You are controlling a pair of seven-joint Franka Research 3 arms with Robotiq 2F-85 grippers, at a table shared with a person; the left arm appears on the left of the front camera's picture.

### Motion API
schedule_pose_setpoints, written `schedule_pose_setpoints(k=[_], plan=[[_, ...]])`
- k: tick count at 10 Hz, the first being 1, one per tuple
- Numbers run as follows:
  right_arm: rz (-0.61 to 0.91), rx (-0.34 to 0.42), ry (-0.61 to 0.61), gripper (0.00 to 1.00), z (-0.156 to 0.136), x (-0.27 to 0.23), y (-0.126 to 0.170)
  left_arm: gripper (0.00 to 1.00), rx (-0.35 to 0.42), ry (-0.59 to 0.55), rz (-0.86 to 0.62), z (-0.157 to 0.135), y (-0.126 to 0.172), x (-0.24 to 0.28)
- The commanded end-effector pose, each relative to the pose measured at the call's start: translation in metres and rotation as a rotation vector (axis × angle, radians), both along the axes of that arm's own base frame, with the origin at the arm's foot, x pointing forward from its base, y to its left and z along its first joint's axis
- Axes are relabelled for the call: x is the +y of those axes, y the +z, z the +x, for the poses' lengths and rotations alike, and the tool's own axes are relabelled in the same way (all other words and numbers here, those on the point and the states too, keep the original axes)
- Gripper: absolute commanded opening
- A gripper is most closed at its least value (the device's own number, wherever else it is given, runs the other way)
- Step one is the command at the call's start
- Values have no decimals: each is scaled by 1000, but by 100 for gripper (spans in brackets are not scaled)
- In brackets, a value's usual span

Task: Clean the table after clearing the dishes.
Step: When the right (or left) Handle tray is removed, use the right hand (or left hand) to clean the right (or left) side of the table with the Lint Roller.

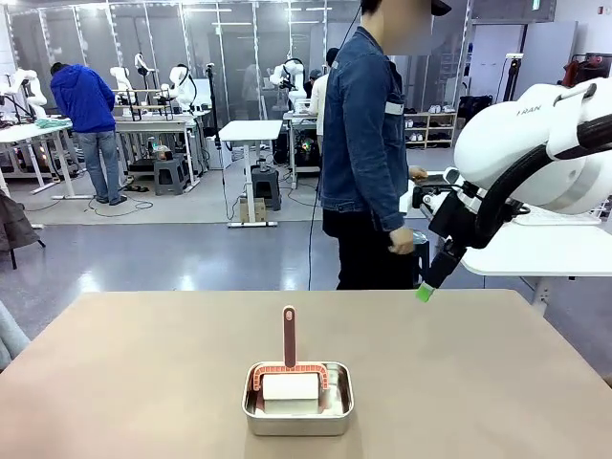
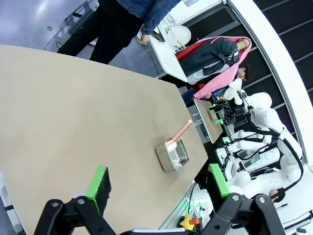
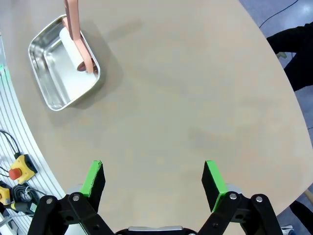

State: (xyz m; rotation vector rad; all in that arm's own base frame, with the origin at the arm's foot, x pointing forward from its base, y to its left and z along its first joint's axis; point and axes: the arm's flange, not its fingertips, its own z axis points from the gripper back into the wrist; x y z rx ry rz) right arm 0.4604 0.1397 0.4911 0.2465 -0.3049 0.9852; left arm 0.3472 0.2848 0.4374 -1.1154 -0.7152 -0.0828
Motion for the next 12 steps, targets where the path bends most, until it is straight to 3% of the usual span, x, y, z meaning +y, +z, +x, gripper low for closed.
schedule_pose_setpoints(k=[1, 4, 6, 8, 12], plan=[[-107, -44, 117, 100, 17, 28, 10, 100, 4, -9, 14, -4, 3, 1], [-284, -44, 404, 100, 68, 117, 32, 100, 4, -9, 14, -4, 3, 1], [-330, -46, 542, 100, 82, 173, 37, 100, 4, -9, 14, -4, 3, 1], [-351, -19, 652, 100, 86, 220, 29, 100, 4, -9, 14, -4, 3, 1], [-335, 93, 726, 100, 64, 264, -1, 100, 4, -9, 14, -4, 3, 1]])
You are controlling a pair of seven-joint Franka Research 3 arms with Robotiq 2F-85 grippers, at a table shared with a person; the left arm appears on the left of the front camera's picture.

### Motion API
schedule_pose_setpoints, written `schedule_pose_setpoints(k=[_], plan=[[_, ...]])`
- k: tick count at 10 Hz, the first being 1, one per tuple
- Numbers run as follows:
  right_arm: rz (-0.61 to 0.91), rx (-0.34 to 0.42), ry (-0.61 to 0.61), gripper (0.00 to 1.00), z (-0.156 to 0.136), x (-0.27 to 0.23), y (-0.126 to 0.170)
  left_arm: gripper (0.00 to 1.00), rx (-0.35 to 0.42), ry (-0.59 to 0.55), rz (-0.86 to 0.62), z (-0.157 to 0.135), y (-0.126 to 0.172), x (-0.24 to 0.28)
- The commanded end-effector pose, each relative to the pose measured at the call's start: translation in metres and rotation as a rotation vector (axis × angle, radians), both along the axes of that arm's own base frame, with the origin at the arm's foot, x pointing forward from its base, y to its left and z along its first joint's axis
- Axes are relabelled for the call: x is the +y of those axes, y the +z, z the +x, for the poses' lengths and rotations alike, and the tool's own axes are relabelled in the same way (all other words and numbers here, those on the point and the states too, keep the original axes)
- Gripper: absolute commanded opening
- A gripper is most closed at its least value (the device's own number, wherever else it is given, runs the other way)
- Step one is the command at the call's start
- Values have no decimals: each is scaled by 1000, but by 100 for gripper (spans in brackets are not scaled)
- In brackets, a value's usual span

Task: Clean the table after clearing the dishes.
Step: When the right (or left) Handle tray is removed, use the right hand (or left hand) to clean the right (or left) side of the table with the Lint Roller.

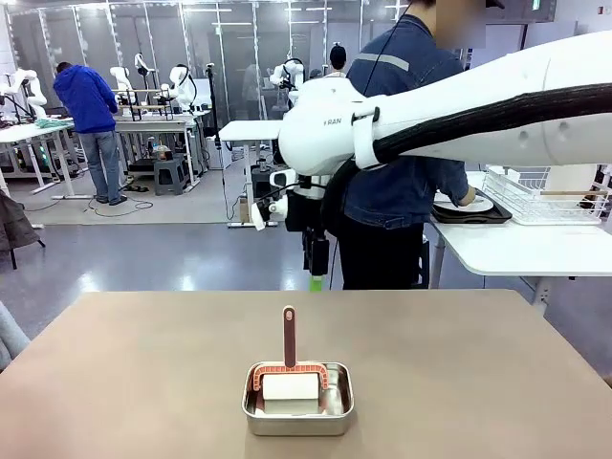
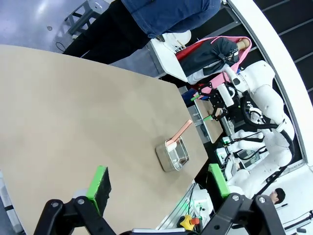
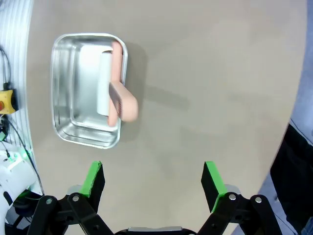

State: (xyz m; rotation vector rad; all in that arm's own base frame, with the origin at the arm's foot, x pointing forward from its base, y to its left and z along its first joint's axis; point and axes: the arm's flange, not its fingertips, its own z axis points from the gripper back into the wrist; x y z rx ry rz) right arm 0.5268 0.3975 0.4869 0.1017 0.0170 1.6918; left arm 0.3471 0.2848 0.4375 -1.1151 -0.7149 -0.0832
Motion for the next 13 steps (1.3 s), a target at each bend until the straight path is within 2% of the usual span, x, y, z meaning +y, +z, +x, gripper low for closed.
schedule_pose_setpoints(k=[1, 3, 6, 9, 10, 13], plan=[[-25, 44, 19, 100, -7, 13, -5, 100, 3, -9, 14, -4, 3, 1], [-33, 111, 5, 100, -18, 28, -20, 100, 3, -9, 14, -4, 3, 1], [-43, 168, -39, 100, -32, 42, -38, 100, 3, -9, 14, -4, 3, 1], [-89, 156, -90, 100, -48, 51, -54, 100, 3, -9, 14, -4, 3, 1], [-97, 165, -73, 100, -53, 54, -62, 100, 3, -9, 14, -4, 3, 1], [-106, 166, -85, 100, -53, 45, -68, 100, 3, -9, 14, -4, 3, 1]])
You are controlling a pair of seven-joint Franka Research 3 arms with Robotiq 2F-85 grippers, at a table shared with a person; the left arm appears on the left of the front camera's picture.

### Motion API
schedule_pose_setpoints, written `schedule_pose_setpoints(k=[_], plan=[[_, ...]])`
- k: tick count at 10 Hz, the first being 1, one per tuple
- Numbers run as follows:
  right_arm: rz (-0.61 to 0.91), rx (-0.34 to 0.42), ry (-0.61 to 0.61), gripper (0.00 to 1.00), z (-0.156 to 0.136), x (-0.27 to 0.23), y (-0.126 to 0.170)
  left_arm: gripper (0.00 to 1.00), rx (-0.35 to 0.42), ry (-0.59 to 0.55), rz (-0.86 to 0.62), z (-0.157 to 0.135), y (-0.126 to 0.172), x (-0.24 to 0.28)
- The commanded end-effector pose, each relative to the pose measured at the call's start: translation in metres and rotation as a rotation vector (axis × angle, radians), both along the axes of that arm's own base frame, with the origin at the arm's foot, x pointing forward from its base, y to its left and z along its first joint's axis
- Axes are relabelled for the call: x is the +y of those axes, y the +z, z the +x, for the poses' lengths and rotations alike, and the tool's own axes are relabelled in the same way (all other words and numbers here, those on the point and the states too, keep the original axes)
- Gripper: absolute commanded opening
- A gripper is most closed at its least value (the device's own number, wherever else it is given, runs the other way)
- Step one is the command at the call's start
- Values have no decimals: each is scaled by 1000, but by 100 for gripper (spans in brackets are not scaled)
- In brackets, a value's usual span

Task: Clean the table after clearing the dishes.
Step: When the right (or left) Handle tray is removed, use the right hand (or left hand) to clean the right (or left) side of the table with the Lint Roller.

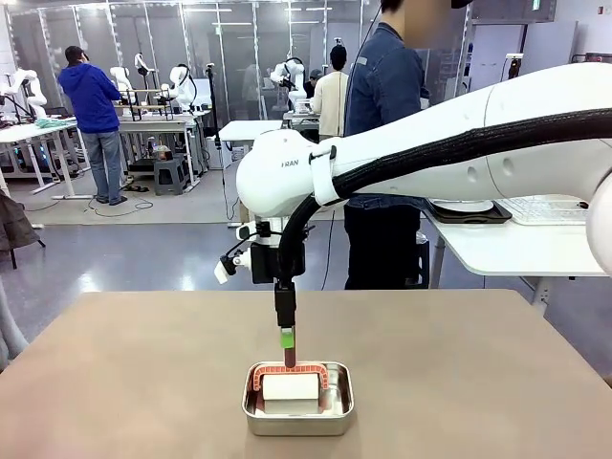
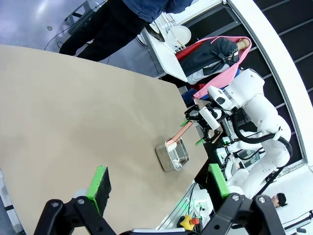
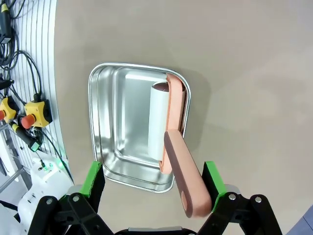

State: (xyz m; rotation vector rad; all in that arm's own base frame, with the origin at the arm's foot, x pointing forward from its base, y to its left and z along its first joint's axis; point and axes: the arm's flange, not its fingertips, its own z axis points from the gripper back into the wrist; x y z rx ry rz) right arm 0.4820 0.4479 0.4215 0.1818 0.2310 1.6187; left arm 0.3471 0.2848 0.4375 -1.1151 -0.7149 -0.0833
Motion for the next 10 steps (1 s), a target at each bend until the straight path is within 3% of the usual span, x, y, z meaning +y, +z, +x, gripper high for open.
schedule_pose_setpoints(k=[1, 3, 6, 7, 10], plan=[[-8, -12, -21, 100, -9, -6, -6, 100, 3, -9, 14, -4, 3, 1], [1, -6, -20, 100, -8, -6, -10, 100, 3, -9, 14, -4, 3, 1], [27, -11, -32, 9, -4, -10, -13, 100, 3, -9, 14, -4, 3, 1], [30, -10, -31, 0, -4, -11, -13, 100, 3, -9, 14, -4, 3, 1], [40, -9, -36, 2, -3, -11, -14, 100, 3, -9, 14, -4, 3, 1]])
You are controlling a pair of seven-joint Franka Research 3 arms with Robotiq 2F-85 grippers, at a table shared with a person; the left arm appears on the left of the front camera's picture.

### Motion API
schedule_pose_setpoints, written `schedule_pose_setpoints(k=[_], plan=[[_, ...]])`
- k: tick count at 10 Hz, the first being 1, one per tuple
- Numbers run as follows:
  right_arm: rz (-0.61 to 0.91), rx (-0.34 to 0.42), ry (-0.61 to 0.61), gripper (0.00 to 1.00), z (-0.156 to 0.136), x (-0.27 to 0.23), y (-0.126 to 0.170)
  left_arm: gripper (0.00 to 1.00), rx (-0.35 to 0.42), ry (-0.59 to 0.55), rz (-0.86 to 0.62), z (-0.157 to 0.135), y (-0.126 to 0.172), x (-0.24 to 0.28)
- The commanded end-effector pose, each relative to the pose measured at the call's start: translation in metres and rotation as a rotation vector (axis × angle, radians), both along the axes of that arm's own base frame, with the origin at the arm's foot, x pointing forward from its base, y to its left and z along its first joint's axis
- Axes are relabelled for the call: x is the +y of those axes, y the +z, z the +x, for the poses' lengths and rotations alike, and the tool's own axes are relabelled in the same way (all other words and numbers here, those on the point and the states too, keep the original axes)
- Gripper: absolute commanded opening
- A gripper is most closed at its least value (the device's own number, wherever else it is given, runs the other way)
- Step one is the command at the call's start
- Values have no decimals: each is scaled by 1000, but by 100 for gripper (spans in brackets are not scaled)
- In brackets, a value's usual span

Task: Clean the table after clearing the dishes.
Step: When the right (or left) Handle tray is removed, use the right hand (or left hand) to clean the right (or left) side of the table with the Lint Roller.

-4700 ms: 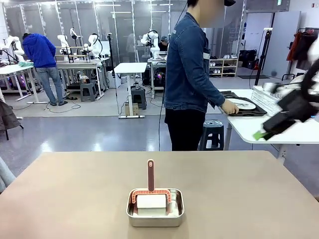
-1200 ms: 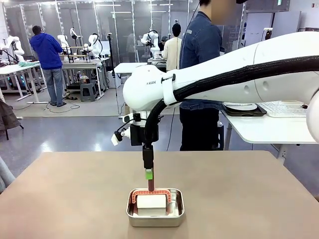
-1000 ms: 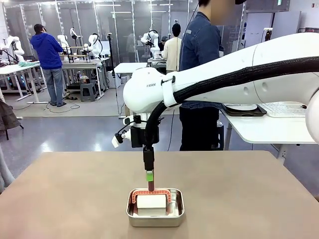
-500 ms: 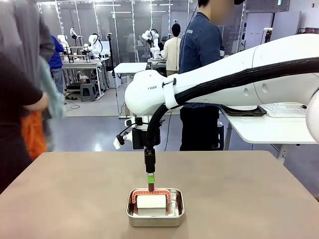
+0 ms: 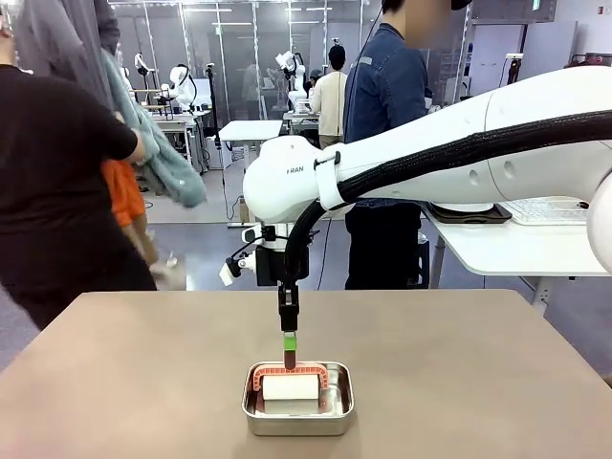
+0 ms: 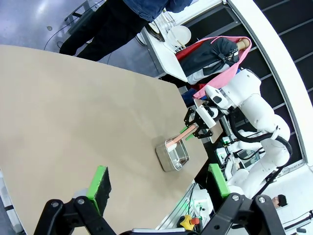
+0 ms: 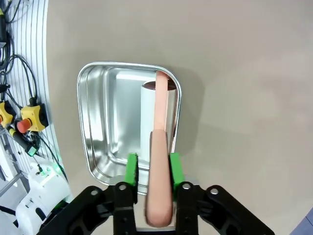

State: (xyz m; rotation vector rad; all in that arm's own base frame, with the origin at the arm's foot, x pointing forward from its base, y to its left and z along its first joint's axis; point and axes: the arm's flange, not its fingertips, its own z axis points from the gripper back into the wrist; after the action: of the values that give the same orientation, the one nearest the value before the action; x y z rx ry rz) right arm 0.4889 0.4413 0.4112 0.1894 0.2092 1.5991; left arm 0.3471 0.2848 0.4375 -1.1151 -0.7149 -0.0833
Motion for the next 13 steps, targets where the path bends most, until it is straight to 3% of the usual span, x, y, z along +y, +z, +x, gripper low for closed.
schedule_pose_setpoints(k=[1, 4, 8, 10, 11, 13], plan=[[21, -5, -14, 0, -10, -4, -3, 100, 4, -9, 14, -4, 3, 1], [35, -32, -35, 0, -14, -7, 6, 100, 4, -9, 14, -4, 3, 1], [24, -176, -215, 0, -32, -44, 92, 100, 4, -9, 14, -4, 3, 1], [111, -221, -453, 0, -20, -96, 137, 100, 4, -9, 14, -4, 3, 1], [99, -246, -645, 0, -11, -124, 145, 100, 4, -9, 14, -4, 3, 1], [109, -198, -1040, 0, 0, -199, 149, 100, 4, -9, 14, -4, 3, 1]])
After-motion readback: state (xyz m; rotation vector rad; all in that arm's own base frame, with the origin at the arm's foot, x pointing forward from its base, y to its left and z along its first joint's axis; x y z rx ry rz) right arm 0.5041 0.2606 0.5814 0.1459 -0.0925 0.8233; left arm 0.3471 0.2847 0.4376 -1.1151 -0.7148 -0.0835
